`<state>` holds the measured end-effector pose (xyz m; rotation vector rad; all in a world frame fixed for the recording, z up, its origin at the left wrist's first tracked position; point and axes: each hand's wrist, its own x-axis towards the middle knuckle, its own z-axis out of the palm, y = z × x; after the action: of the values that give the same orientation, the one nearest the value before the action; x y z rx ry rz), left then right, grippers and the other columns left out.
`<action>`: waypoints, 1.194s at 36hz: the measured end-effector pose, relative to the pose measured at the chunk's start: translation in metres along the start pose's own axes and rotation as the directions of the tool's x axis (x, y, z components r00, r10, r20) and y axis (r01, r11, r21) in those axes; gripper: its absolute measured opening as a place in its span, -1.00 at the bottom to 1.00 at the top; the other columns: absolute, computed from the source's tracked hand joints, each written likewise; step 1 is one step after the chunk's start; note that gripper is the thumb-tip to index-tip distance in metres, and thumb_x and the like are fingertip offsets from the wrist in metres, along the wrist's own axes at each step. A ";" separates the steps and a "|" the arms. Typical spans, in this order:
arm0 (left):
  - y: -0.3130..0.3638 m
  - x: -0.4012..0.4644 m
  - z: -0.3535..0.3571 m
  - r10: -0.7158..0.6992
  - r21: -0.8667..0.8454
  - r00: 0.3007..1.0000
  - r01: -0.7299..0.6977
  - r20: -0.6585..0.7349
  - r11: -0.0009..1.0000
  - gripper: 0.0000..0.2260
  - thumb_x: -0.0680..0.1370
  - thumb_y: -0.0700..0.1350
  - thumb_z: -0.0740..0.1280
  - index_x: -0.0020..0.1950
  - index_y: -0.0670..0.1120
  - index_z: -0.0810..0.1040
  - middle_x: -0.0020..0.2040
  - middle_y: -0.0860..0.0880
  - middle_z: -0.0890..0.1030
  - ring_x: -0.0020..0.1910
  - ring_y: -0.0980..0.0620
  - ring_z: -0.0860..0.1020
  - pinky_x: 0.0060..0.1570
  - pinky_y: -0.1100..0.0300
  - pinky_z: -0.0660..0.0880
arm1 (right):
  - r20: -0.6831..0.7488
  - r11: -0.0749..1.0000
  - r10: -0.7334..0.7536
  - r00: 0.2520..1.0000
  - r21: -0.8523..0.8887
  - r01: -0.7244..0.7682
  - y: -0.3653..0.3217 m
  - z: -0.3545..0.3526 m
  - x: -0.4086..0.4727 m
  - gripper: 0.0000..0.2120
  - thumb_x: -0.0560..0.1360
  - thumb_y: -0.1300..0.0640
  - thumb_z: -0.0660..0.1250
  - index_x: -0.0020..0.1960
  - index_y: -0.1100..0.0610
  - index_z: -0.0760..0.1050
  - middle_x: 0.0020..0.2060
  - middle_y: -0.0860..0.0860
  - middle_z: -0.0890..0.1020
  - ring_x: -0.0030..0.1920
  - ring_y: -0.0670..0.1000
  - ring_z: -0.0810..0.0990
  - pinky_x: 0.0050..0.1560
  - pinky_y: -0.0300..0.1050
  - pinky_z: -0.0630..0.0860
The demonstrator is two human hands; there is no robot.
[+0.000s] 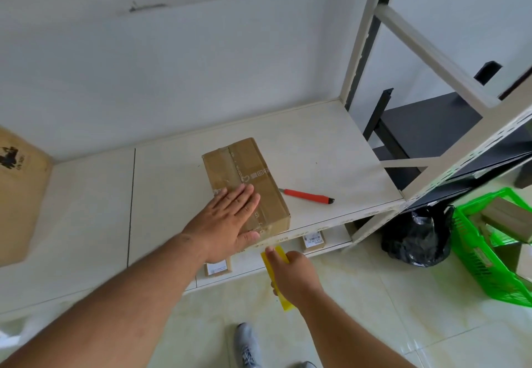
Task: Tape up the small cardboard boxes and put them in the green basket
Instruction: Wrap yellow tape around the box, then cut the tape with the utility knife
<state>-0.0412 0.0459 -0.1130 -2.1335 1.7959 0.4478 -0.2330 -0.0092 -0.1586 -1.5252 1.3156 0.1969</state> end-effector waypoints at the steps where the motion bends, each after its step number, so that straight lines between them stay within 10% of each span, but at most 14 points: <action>1: 0.000 -0.001 0.001 -0.017 -0.027 0.999 0.017 -0.027 1.000 -0.28 0.58 0.38 -0.21 0.56 0.06 -0.43 0.55 0.05 -0.46 0.52 0.09 -0.47 0.55 0.03 -0.32 | -0.003 1.000 -0.010 1.000 0.002 0.010 0.001 0.000 0.001 -0.45 0.47 -0.42 0.17 -0.09 0.09 0.50 -0.34 0.03 0.70 -0.34 0.04 0.72 -0.08 0.07 0.69; 4: 0.016 -0.016 0.010 -0.178 -0.265 0.939 0.098 -0.294 0.959 -0.28 0.60 0.33 0.02 0.65 0.00 -0.06 0.65 -0.05 -0.07 0.62 -0.01 -0.10 0.57 0.05 -0.04 | 0.007 1.000 -0.009 1.000 0.004 0.009 0.000 -0.003 -0.003 -0.44 0.46 -0.43 0.18 -0.10 0.09 0.51 -0.31 0.04 0.70 -0.31 0.05 0.72 -0.05 0.08 0.68; 7: 0.070 -0.050 0.032 -0.592 -0.696 0.625 0.105 -0.509 0.710 -0.65 0.57 0.11 0.27 0.28 -0.04 0.47 0.18 -0.04 0.56 0.17 -0.05 0.52 0.14 0.07 0.52 | 0.020 0.998 -0.013 1.000 0.058 0.012 0.000 -0.005 -0.006 -0.46 0.51 -0.39 0.22 -0.09 0.12 0.52 -0.31 0.06 0.71 -0.32 0.06 0.73 -0.10 0.05 0.68; 10: 0.117 -0.060 0.044 -0.723 -0.966 0.687 0.230 0.077 0.115 -0.76 0.54 0.21 0.32 0.13 0.20 0.40 0.06 0.08 0.59 -0.01 0.12 0.58 -0.05 0.17 0.53 | 0.038 0.994 -0.021 0.999 0.110 0.017 0.002 -0.005 -0.008 -0.44 0.48 -0.39 0.24 -0.10 0.14 0.55 -0.29 0.08 0.71 -0.28 0.10 0.73 -0.09 0.09 0.69; 14: 0.119 -0.038 0.045 -0.352 -0.787 0.765 0.308 0.539 -0.535 -0.61 0.48 0.33 0.37 0.24 0.24 0.47 0.11 0.08 0.68 0.01 0.03 0.70 0.15 -0.02 0.59 | 0.063 0.977 -0.034 0.997 0.212 0.020 0.003 -0.006 -0.007 -0.50 0.46 -0.32 0.16 -0.01 0.07 0.61 -0.12 0.05 0.71 -0.06 0.09 0.69 0.07 0.10 0.63; 20: 0.110 -0.022 0.048 -0.471 -0.856 0.753 0.233 0.460 -0.462 -0.81 0.51 0.10 0.47 0.09 0.30 0.59 0.14 0.07 0.66 0.08 -0.03 0.66 0.17 -0.13 0.59 | 0.126 0.993 -0.090 0.988 0.092 0.079 0.004 -0.031 0.002 -0.55 0.40 -0.20 0.10 -0.34 0.12 0.53 -0.37 0.01 0.65 -0.25 0.08 0.58 -0.10 0.08 0.53; 25: 0.109 -0.020 0.052 -0.472 -0.863 0.762 0.224 0.444 -0.452 -0.84 0.55 0.06 0.43 0.09 0.28 0.58 -0.04 -0.04 0.71 0.01 -0.11 0.69 0.12 -0.21 0.60 | -0.234 0.887 -0.324 0.917 -0.412 0.208 -0.027 -0.078 0.051 -0.80 0.55 0.08 0.21 0.02 0.08 0.59 0.04 0.10 0.66 0.05 0.15 0.63 0.05 -0.04 0.57; 30: 0.111 -0.023 0.054 -0.456 -0.887 0.793 0.218 0.403 -0.406 -0.87 0.59 0.09 0.36 0.09 0.30 0.61 0.09 0.03 0.67 0.10 -0.04 0.63 0.24 -0.08 0.53 | -0.028 0.686 -0.405 0.914 -0.670 0.284 -0.030 -0.098 0.109 -0.42 0.66 -0.01 0.20 0.63 0.08 0.14 0.58 -0.01 0.26 0.55 0.09 0.24 0.52 0.03 0.25; 37: 0.117 -0.026 0.046 -0.445 -0.878 0.807 0.179 0.389 -0.444 -0.90 0.57 0.08 0.39 0.06 0.25 0.64 0.07 -0.15 0.62 -0.11 -0.01 0.58 -0.05 0.12 0.53 | -0.004 0.284 -0.578 0.816 -0.938 0.196 -0.022 -0.091 0.107 -0.75 0.60 0.22 0.18 0.20 0.11 0.54 0.09 0.04 0.55 0.12 0.10 0.53 0.06 -0.05 0.47; 43: 0.126 -0.024 0.044 -0.523 -0.878 0.754 0.144 0.396 -0.457 -0.86 0.50 0.14 0.45 0.04 0.26 0.63 0.05 -0.13 0.65 0.01 -0.12 0.65 0.11 -0.06 0.59 | -0.086 0.575 -0.445 0.891 -0.791 0.211 -0.017 -0.110 0.079 -0.74 0.62 0.25 0.25 0.28 0.20 0.52 0.08 0.13 0.52 0.08 0.14 0.56 -0.08 0.00 0.59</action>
<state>-0.1710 0.0653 -0.1472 -3.6626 -0.1580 2.1739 -0.2423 -0.1451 -0.1562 -2.6028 1.1669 0.3371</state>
